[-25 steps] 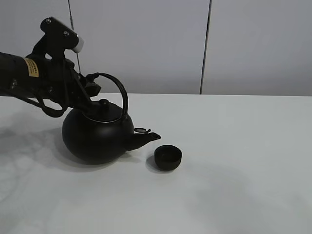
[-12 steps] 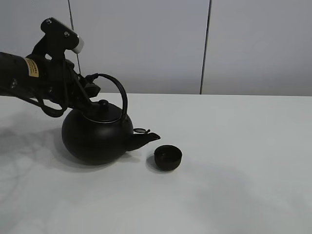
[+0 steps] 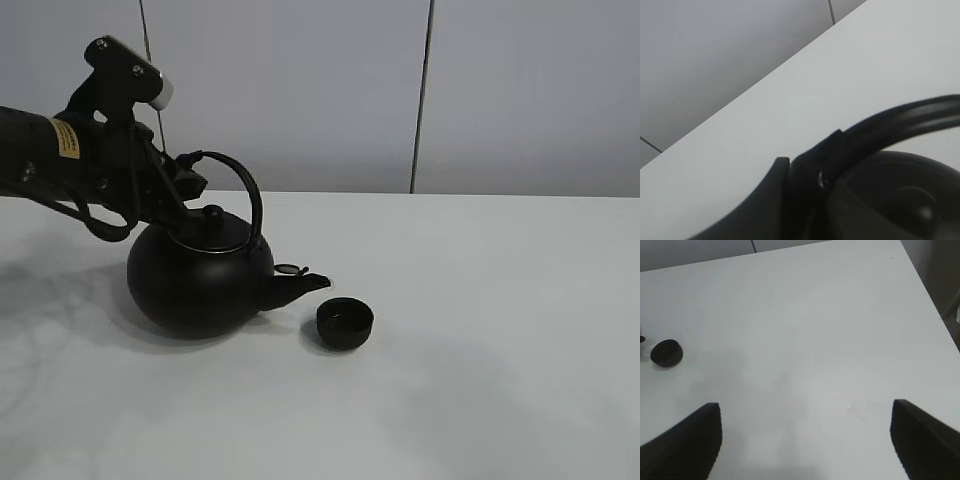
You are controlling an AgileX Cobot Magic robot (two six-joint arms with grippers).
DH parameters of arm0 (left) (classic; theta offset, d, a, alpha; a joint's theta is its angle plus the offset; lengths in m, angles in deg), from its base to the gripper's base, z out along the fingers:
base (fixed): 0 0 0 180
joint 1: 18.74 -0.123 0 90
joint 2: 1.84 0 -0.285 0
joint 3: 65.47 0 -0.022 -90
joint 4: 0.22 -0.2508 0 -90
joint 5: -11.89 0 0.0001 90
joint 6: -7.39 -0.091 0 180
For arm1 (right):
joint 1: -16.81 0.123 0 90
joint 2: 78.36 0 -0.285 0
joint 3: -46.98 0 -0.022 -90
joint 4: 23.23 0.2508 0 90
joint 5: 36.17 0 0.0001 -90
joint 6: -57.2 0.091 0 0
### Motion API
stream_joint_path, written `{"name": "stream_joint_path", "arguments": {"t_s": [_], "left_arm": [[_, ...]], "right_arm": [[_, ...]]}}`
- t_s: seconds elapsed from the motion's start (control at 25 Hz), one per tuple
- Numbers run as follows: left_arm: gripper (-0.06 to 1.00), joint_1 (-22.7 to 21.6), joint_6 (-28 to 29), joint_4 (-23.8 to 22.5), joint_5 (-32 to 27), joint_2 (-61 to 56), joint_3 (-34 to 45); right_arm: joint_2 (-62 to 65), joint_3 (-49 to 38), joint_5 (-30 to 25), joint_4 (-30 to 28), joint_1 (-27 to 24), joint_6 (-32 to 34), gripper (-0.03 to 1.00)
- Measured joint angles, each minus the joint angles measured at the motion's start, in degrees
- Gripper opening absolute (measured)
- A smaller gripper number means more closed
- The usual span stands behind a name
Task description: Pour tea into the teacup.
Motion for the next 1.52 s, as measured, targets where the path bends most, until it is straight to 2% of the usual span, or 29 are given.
{"name": "stream_joint_path", "arguments": {"t_s": [0.56, 0.68, 0.92, 1.04, 1.24, 1.52], "left_arm": [[0.1, 0.0, 0.69, -0.52, -3.5, 0.0, -2.68], [0.1, 0.0, 3.11, -0.58, -2.99, 0.0, -2.55], [0.1, 0.0, 9.3, -0.62, 6.67, 0.0, 0.34], [0.1, 0.0, 10.19, -0.46, 11.27, 0.0, 2.55], [0.1, -1.64, 11.18, 2.86, 16.95, 0.0, 6.17], [0.1, -4.81, 12.38, 5.65, 18.8, 0.0, 9.5]], "right_arm": [[0.0, 0.0, 0.0, 0.0, 0.0, 0.0, 0.63], [0.0, 0.0, 0.0, 0.0, 0.0, 0.0, 0.63], [0.0, 0.0, 0.0, 0.0, 0.0, 0.0, 0.63], [0.0, 0.0, 0.0, 0.0, 0.0, 0.0, 0.63], [0.0, 0.0, 0.0, 0.0, 0.0, 0.0, 0.63], [0.0, 0.0, 0.0, 0.0, 0.0, 0.0, 0.63]]}}
